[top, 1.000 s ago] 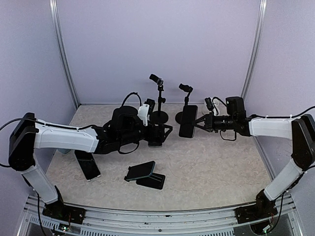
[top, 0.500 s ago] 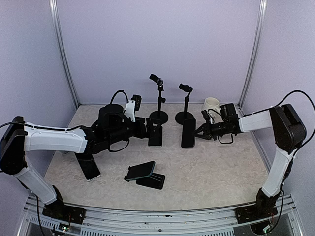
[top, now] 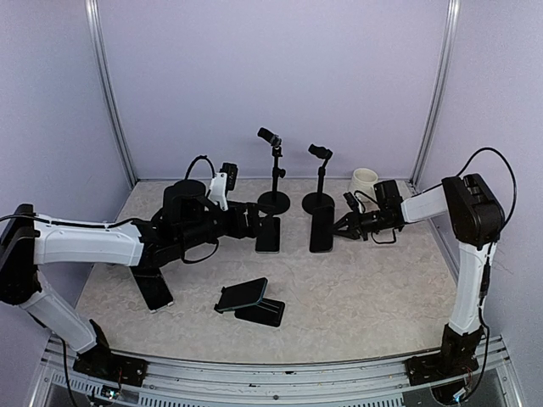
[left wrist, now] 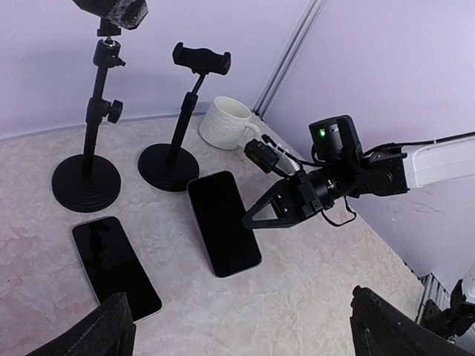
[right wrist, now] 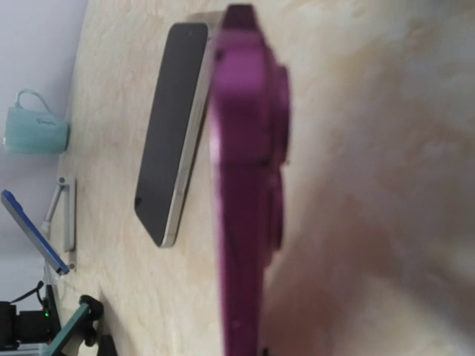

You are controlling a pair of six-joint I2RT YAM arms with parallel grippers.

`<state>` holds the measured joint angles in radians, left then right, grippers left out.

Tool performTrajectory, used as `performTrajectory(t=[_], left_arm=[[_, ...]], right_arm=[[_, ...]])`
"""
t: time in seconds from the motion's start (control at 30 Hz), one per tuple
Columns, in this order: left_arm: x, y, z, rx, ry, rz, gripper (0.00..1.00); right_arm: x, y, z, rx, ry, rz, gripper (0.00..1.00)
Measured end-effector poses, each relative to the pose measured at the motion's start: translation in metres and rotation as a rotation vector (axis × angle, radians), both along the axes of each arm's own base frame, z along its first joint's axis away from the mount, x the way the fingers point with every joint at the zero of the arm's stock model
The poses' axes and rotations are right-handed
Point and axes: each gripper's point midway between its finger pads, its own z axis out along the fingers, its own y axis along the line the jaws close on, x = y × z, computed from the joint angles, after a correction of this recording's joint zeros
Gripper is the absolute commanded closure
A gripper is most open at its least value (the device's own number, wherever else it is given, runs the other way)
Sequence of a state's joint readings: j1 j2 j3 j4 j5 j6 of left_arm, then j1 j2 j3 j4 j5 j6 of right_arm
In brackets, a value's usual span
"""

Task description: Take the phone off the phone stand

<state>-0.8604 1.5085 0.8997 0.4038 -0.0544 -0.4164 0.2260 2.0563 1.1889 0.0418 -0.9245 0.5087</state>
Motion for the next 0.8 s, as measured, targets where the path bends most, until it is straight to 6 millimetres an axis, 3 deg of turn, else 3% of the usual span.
performTrajectory(t=[0.4, 0.8], left_arm=[[0.003, 0.008, 0.0, -0.003, 0.004, 0.026, 0.01], [0.001, 0.024, -0.002, 0.001, 0.009, 0.059, 0.01]], right_arm=[[0.018, -0.007, -0.014, 0.041, 0.039, 0.01, 0.91], [0.018, -0.015, -0.04, -0.007, 0.07, -0.004, 0.79]])
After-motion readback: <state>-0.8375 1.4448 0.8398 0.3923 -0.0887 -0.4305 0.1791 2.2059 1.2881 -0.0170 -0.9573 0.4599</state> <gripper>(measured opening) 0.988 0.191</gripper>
